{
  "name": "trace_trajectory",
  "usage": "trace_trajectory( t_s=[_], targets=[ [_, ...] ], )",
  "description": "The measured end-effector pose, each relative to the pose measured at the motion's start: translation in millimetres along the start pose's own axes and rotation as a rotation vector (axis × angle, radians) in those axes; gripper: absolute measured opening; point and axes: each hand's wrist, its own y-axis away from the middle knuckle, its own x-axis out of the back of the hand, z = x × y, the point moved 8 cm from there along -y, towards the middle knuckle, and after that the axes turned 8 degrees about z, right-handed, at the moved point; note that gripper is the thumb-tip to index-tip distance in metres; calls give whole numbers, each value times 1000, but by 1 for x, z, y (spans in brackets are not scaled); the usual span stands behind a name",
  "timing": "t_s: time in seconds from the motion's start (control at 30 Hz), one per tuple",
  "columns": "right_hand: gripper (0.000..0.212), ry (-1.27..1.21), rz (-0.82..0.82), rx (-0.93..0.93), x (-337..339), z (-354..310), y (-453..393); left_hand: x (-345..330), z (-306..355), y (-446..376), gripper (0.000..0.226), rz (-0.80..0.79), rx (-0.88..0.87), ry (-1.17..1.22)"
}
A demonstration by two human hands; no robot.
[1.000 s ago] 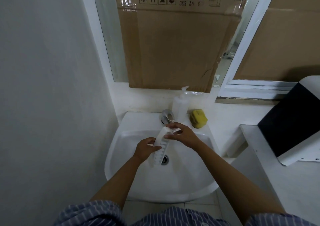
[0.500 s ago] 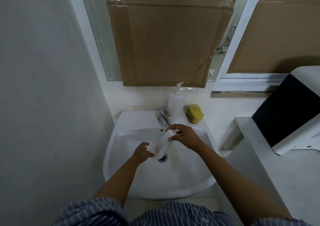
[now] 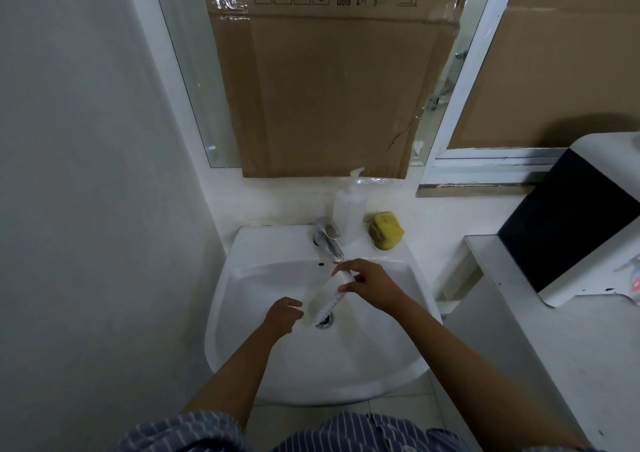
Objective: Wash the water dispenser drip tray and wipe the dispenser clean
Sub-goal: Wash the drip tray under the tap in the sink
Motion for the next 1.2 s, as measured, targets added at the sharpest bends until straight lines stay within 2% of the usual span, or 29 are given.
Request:
trace_trajectory(
  t_s=[0.2,0.33,0.5,0.57,0.73,0.97,1.1,1.2],
  targets=[
    [31,88,-30,-11,-2,6,4,-8,13,7,29,-38,-44,0],
    [34,71,11,22,1,1,6,-10,26,9,32,-56,-140,9],
    [32,157,-19,66,-2,-9,3,-22,44,15,58,-158,-275,-53],
    [33,170,-17,69,-3,-10,0,-27,52,17,63,-184,-334,-66],
    [34,200,-51,30,-8,-9,-5,-31,66,21,54,-193,-413,-91],
    [33,53,-31,65,-8,-14,2,-12,74,29,35,8,-568,-148],
    [24,-63,135,-29,10,3,6,-12,76,38,33,-2,-630,-171],
    [27,-106,199,-121,15,23,10,-14,73,39,45,32,-663,-244]
  ],
)
